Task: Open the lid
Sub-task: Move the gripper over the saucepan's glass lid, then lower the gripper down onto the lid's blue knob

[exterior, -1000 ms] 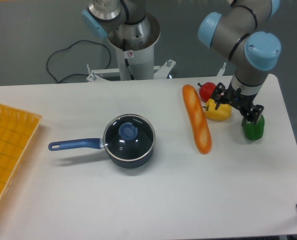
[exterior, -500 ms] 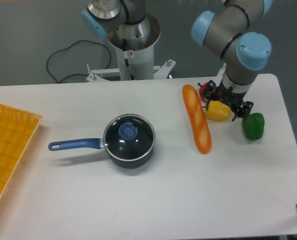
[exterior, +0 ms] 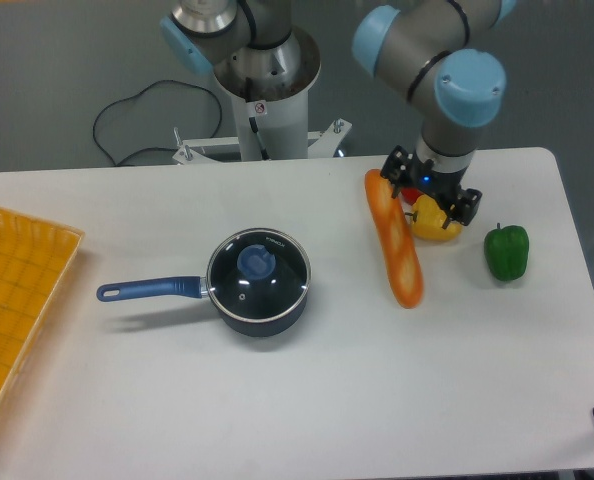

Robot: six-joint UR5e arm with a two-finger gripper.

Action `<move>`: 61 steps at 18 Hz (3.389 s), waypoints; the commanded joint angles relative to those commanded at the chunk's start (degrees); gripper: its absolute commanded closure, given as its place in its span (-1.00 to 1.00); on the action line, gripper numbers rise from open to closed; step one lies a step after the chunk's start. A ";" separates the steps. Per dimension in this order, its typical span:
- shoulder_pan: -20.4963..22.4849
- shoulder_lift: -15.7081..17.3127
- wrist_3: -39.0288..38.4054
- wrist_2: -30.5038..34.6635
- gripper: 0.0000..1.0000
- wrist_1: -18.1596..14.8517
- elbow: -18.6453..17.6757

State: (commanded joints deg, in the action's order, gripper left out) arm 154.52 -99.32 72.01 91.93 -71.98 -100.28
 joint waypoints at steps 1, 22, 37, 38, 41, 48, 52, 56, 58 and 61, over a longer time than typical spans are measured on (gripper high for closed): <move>-0.19 0.18 -2.47 -0.52 -1.00 0.00 0.00; -15.21 6.69 -3.83 -5.27 -1.00 -0.70 -7.48; -19.35 -2.02 -1.88 -0.44 -1.00 0.52 -1.41; -19.35 -2.02 -1.88 -0.44 -1.00 1.31 -1.50; -19.35 -2.90 -2.40 -0.53 -1.00 3.25 -1.76; -20.31 -3.86 -6.09 -1.23 -1.00 4.83 -2.11; -20.31 -3.60 -6.62 -2.11 -1.00 4.92 -2.90; -20.40 -3.69 -6.88 -2.64 -1.00 5.44 -2.99; -20.40 -3.78 -6.89 -2.64 -1.00 6.76 -3.43; -20.67 -3.95 -6.89 -3.43 -1.00 7.99 -3.96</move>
State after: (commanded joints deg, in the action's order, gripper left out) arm 133.86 -103.27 65.13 88.51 -63.99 -104.24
